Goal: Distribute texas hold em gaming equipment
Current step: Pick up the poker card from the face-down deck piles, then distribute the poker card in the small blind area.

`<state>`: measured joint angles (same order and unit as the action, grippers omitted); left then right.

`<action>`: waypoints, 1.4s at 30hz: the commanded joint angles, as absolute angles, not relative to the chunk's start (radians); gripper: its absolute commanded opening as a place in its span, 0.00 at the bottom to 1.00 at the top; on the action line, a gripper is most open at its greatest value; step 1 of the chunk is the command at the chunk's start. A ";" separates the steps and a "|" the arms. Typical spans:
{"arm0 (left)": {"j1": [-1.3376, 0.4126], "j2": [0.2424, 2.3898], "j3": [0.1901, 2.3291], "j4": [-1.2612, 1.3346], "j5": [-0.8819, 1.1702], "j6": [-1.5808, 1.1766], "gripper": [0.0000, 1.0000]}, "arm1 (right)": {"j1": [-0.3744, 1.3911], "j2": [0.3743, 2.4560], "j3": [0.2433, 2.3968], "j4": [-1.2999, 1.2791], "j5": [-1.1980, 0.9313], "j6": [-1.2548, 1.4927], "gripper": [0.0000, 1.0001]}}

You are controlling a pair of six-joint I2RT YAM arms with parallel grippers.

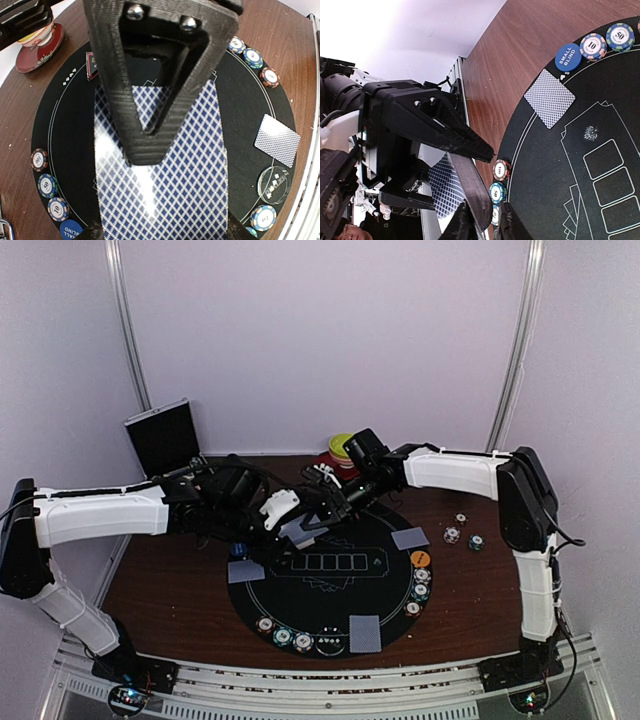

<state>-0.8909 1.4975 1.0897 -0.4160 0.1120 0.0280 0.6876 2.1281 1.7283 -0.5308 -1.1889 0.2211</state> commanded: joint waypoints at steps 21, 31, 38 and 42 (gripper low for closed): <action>-0.891 1.473 1.098 -0.348 0.127 0.028 0.59 | 0.630 2.016 1.680 -0.550 -1.284 0.211 0.02; -0.892 1.465 1.098 -0.349 0.122 0.028 0.59 | 0.552 1.962 1.663 -0.494 -1.249 0.251 0.00; -0.891 1.463 1.102 -0.353 0.115 0.026 0.59 | 0.416 1.840 1.373 0.120 -1.201 0.679 0.00; -0.891 1.445 1.118 -0.372 0.082 0.020 0.59 | 0.437 1.897 1.380 0.079 -1.146 0.647 0.00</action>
